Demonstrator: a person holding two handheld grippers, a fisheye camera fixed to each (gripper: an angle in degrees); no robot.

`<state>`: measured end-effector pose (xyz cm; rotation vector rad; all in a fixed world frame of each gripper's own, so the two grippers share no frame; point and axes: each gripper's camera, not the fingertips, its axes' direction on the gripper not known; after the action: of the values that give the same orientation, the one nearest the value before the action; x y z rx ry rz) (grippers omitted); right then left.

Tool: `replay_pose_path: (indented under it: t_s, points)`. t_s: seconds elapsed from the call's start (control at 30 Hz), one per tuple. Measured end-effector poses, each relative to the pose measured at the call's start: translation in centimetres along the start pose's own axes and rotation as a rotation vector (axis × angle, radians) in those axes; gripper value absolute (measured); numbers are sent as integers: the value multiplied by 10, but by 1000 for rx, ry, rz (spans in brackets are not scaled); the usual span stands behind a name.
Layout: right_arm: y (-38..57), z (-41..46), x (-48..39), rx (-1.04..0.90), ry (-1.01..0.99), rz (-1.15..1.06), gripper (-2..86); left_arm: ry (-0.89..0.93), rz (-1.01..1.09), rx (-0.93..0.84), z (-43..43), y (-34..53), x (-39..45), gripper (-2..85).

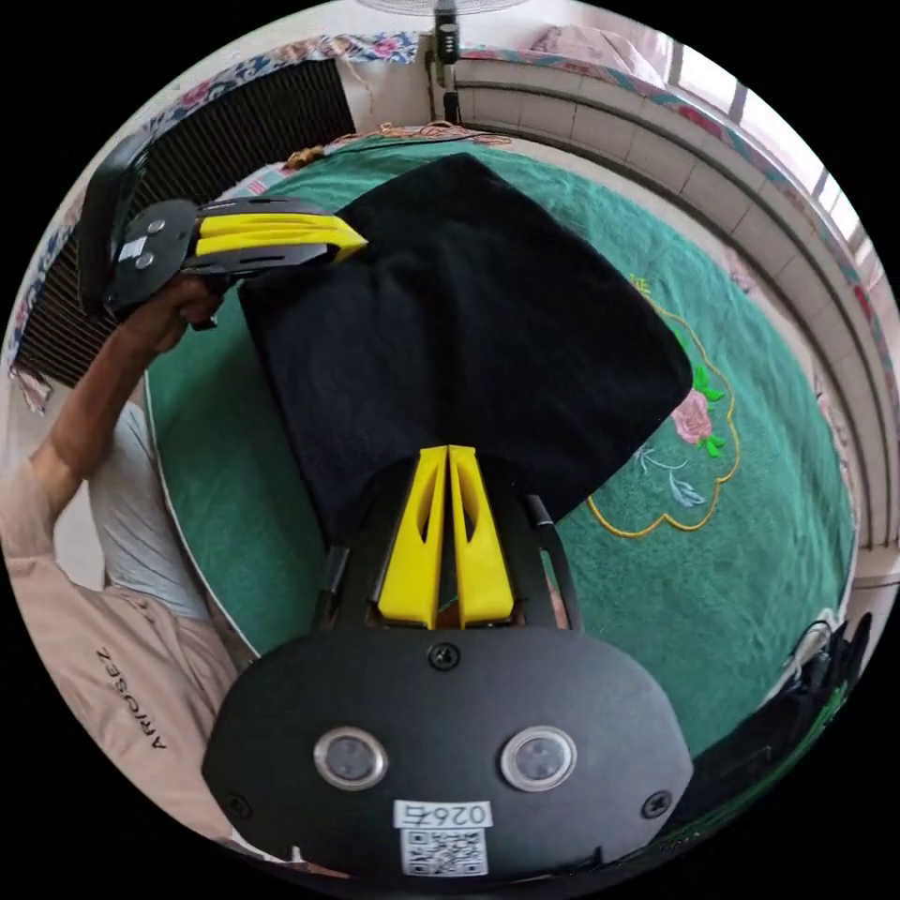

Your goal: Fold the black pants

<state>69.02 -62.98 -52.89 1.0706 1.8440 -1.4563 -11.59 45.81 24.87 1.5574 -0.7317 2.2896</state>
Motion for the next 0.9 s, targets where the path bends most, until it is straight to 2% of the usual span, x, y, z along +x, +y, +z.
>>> replay_pose_path:
  t_s: [0.13, 0.2, 0.27, 0.3, 0.37, 0.43, 0.47, 0.6, 0.67, 0.9]
  points:
    - [-8, -86, 91, 9, -155, 62, -10, -53, -200, 74, -16, 26, -64, 4]
    - [-17, -134, 124, -1, -190, 72, -11, 9, -268, 54, -5, 44, -96, 31]
    - [-19, -220, 182, 73, -227, 116, -7, 149, -340, 23, 15, 62, -129, 100]
    - [-17, -244, 201, 102, -225, 146, -4, 274, -383, 6, 30, 74, -148, 156]
    - [2, -327, 286, 176, -199, 287, 18, 477, -424, -16, 55, 89, -171, 178]
    - [20, -369, 352, 181, -210, 390, 56, 710, -460, -29, 87, 104, -186, 186]
    - [31, -388, 393, 170, -242, 450, 69, 749, -470, -32, 95, 107, -188, 190]
    - [55, -414, 487, 117, -435, 572, 78, 692, -474, 2, 111, 121, -187, 180]
    - [66, -449, 521, 153, -486, 617, 73, 681, -433, 0, 112, 122, -187, 178]
    - [74, -554, 536, 245, -604, 602, 80, 755, -439, 20, 121, 150, -209, 161]
